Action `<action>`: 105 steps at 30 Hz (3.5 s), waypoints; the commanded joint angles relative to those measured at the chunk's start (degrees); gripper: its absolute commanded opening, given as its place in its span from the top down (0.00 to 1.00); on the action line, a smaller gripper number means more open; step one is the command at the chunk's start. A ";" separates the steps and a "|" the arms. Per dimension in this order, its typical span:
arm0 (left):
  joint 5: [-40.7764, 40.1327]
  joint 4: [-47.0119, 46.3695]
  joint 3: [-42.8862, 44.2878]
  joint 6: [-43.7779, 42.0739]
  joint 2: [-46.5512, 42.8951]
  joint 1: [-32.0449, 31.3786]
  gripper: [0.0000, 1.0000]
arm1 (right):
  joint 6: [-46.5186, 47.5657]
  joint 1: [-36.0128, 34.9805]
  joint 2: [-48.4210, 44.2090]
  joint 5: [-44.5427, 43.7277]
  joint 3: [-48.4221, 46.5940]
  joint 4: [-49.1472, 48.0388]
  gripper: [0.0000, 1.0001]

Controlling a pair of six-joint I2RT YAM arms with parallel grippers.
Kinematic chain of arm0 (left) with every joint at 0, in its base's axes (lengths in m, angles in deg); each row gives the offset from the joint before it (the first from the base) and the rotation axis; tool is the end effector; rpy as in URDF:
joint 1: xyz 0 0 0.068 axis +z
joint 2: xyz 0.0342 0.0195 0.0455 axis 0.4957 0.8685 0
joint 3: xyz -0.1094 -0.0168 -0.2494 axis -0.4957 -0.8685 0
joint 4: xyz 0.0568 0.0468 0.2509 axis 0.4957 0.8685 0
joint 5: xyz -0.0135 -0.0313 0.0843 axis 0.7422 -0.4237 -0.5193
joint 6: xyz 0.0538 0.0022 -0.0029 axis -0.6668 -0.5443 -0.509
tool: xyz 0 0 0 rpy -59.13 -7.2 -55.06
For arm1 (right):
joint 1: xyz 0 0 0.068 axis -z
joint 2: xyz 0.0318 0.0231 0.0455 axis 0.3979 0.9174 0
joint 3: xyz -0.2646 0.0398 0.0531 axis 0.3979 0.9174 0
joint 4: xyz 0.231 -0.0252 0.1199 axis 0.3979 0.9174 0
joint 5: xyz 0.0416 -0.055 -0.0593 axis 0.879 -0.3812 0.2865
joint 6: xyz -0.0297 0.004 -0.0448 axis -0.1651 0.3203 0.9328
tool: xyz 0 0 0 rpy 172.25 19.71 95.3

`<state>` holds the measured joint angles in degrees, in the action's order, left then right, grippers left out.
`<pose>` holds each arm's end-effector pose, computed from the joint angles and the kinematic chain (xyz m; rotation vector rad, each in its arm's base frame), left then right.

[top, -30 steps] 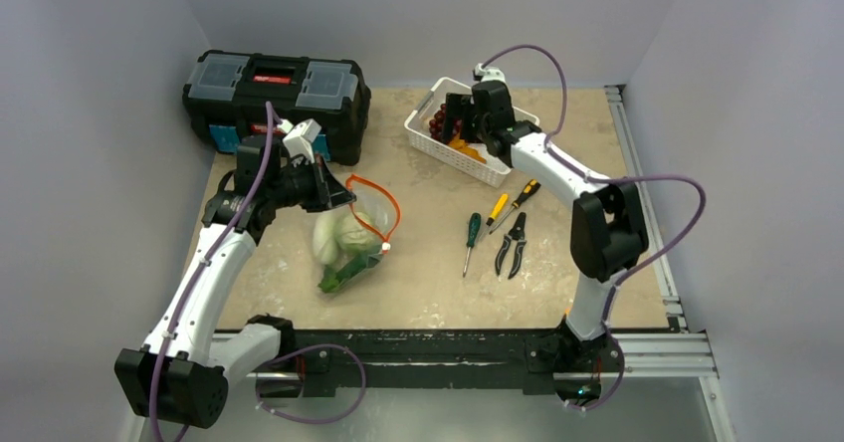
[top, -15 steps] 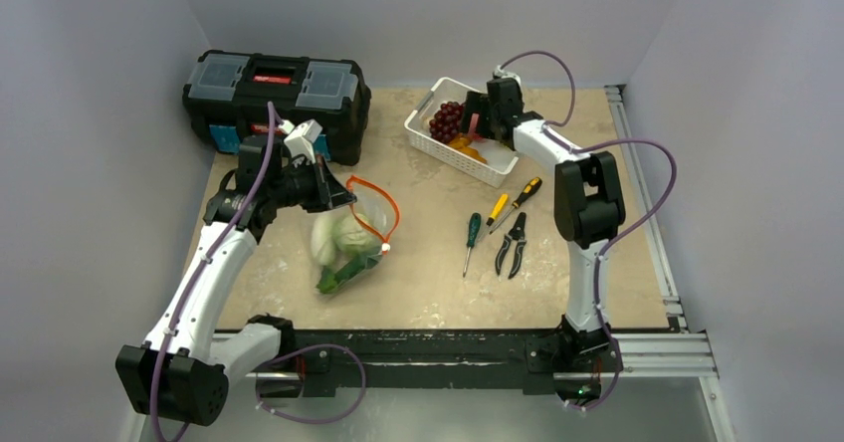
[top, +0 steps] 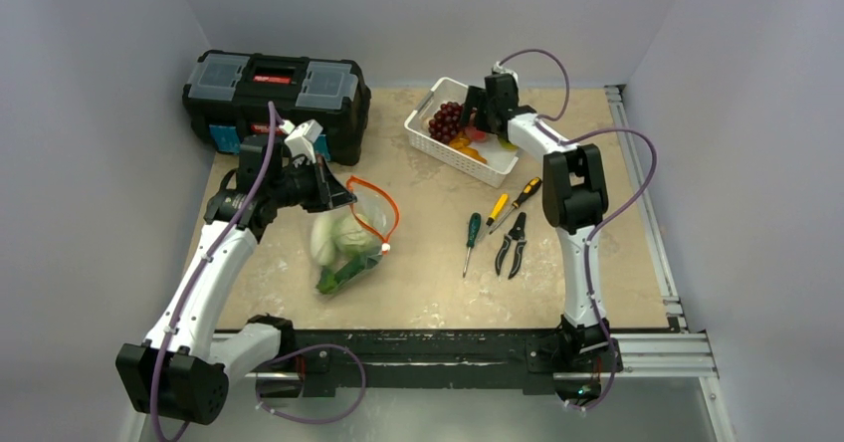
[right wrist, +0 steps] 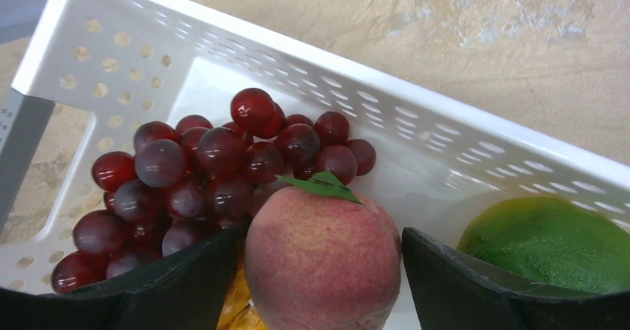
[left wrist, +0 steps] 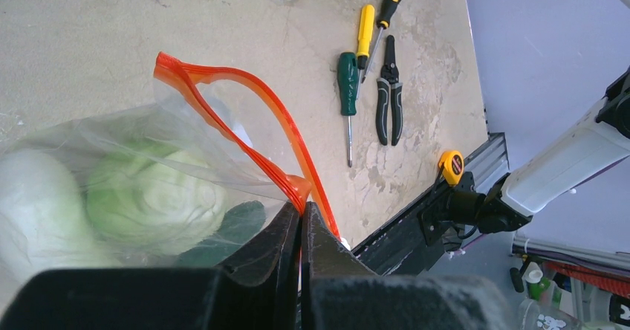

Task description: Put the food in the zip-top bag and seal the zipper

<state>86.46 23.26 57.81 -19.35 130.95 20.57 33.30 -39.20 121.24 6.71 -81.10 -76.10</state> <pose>0.2125 -0.0539 0.3267 -0.0084 2.2794 -0.9729 0.5145 0.1409 0.1893 0.2355 2.2188 0.2624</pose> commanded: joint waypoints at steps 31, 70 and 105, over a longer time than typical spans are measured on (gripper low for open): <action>1.79 -1.72 1.43 -0.07 0.88 -0.29 1.00 | 2.95 -7.50 -39.82 15.88 37.23 -17.86 1.00; 3.28 -2.60 1.17 -0.11 -0.67 -0.46 1.00 | -9.74 -30.81 -25.72 46.21 38.44 -43.13 0.68; 1.06 -2.37 1.17 -0.64 -2.28 -0.96 1.00 | 0.30 -29.32 -36.92 35.12 40.67 -25.17 0.05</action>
<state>87.64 23.28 57.81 -19.39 129.73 19.89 30.81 -69.12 87.49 45.48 -40.49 -104.60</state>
